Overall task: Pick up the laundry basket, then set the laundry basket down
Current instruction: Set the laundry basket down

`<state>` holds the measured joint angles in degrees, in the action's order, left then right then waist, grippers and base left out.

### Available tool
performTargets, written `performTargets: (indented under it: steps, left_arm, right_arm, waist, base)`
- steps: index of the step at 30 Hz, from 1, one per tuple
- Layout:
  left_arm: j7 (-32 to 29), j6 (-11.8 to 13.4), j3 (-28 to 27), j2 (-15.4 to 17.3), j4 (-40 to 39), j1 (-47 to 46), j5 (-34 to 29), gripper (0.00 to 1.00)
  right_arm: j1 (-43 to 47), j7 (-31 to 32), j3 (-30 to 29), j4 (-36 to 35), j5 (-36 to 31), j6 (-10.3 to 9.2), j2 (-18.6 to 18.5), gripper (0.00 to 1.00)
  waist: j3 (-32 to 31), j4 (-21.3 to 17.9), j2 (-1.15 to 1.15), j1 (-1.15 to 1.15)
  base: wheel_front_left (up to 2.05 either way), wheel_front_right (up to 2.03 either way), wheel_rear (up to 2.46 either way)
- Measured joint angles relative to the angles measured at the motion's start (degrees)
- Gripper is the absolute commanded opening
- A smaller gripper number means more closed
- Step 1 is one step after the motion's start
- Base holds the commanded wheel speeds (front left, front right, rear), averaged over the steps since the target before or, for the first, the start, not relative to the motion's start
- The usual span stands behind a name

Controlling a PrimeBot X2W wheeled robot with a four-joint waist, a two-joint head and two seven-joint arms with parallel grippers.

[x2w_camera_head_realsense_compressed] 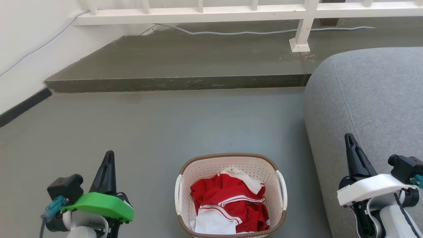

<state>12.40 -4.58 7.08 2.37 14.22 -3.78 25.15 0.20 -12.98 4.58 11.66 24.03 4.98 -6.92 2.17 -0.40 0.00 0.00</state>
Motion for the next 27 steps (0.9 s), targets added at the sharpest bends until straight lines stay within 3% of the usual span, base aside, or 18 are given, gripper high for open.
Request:
performTargets:
  steps: [27]
  left_arm:
    - [-6.0, -0.5, -3.6, -0.1, 0.6, 0.0, 20.9, 0.0]
  right_arm:
    - [-0.9, 6.1, -3.8, 1.5, 21.5, 0.52, 1.5, 0.0]
  waist:
    - [-0.6, 0.1, 0.0, 0.0]
  base:
    - [0.0, 0.0, 0.0]
